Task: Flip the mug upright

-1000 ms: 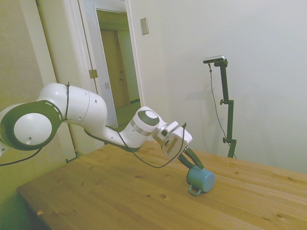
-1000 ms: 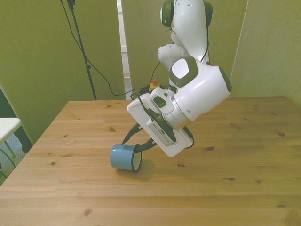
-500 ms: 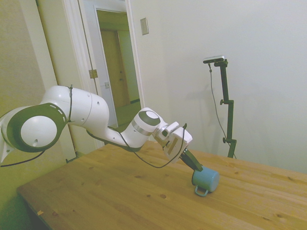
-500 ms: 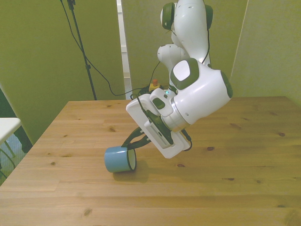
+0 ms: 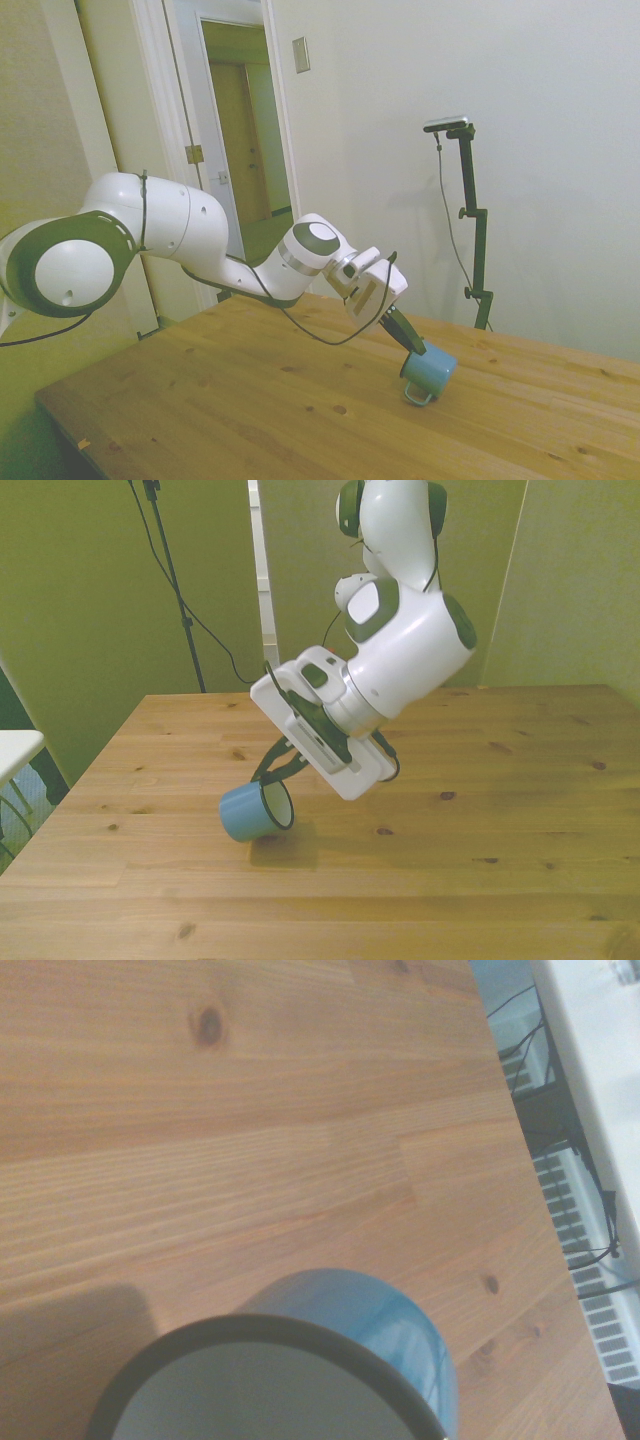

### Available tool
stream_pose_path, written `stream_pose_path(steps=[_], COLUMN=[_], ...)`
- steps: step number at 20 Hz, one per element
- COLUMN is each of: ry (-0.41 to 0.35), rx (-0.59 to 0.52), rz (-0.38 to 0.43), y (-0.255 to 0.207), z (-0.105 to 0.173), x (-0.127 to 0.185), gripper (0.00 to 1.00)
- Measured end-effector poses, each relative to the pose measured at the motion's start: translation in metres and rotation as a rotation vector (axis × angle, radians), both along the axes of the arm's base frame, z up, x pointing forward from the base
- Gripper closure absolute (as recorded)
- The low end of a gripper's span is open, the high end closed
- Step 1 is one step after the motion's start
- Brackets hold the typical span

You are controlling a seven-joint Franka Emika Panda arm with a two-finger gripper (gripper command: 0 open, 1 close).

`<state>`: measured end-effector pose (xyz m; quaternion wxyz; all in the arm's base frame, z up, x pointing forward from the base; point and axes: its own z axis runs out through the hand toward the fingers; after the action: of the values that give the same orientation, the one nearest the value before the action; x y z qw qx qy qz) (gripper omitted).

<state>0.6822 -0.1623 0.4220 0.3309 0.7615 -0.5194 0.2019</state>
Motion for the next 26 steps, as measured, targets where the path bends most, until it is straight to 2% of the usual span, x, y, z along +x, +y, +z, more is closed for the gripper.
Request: stream_pose_path(steps=[5, 9, 14, 20, 22, 26], ry=[-0.126, -0.172, -0.150, -0.080, -0.037, 0.010], rx=[0.214, 0.414, 0.661, 0.948, 1.002, 1.028], rz=[0.022, 0.093, 0.187, 0.308, 0.322, 0.309], y=[-0.010, 0.020, 0.036, 0.049, 0.055, 0.059], z=[0.088, 0.116, 0.104, 0.066, 0.053, 0.025], x=[-0.019, -0.028, -0.039, -0.045, -0.045, -0.038], gripper=[1.00, 1.00, 1.00, 1.00, 1.00, 1.00])
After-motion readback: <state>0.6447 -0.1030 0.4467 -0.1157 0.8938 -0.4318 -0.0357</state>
